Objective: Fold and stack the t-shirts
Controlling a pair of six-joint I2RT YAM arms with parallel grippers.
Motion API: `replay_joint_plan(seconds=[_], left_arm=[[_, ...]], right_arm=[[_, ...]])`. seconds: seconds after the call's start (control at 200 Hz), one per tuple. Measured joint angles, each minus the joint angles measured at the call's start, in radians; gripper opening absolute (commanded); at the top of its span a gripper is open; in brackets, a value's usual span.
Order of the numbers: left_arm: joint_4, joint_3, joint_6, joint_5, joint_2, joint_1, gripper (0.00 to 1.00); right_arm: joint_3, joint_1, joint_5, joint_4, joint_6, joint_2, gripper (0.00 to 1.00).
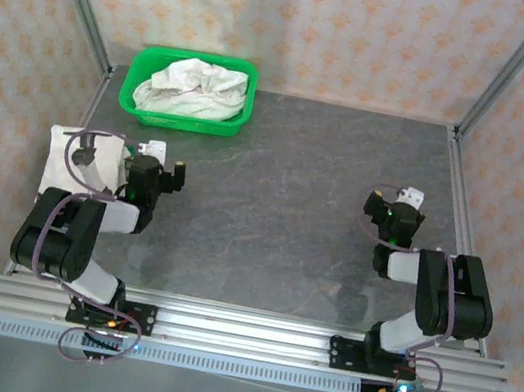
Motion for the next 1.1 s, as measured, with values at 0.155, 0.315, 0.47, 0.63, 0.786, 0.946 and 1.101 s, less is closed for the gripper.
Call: replay_joint_plan(seconds=[0.155,0.315,0.47,0.63,0.786,0.946,1.101], left_arm=[[0.000,0.000,0.000,0.000,0.000,0.000,1.00],[0.000,0.000,0.000,0.000,0.000,0.000,1.00],[0.000,0.000,0.000,0.000,0.000,0.000,1.00],[0.000,0.000,0.000,0.000,0.000,0.000,1.00],[0.000,0.000,0.000,0.000,0.000,0.000,1.00],[0.000,0.000,0.000,0.000,0.000,0.000,1.00],[-0.119,0.045,0.008,0.007,-0.040,-0.010,1.00]], right_arm=[[0.000,0.000,0.000,0.000,0.000,0.000,0.96],[0.000,0.000,0.000,0.000,0.000,0.000,0.97],[0.000,0.000,0.000,0.000,0.000,0.000,0.99],[0.000,0.000,0.000,0.000,0.000,0.000,0.99],[0.000,0.000,0.000,0.000,0.000,0.000,0.99],[0.000,0.000,0.000,0.000,0.000,0.000,0.99],[-0.003,0.000,-0.003,0.015,0.000,0.000,0.99]])
